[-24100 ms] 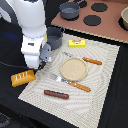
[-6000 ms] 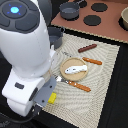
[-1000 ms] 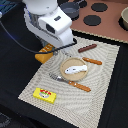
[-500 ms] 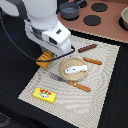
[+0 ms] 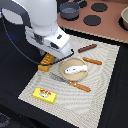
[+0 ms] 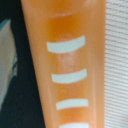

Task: Interact with the objects in diverse but meaningful ways.

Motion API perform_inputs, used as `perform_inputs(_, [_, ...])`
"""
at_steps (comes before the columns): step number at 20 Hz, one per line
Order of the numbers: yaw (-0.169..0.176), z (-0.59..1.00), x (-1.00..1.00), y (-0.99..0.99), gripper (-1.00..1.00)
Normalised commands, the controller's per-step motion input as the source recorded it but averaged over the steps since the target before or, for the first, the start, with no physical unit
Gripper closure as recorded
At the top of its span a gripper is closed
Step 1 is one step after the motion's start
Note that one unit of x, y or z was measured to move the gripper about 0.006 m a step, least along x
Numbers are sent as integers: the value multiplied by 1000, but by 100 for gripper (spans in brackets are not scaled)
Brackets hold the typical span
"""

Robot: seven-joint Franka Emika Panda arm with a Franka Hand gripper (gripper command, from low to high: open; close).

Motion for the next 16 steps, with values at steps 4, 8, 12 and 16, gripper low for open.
perform_inputs(4, [0, 880, 689, 239, -100])
perform_inputs(8, [0, 600, 921, 367, -100])
perform_inputs(12, [-2, 287, 918, 293, -100])
perform_inputs(16, [-6, 369, 956, 269, -100])
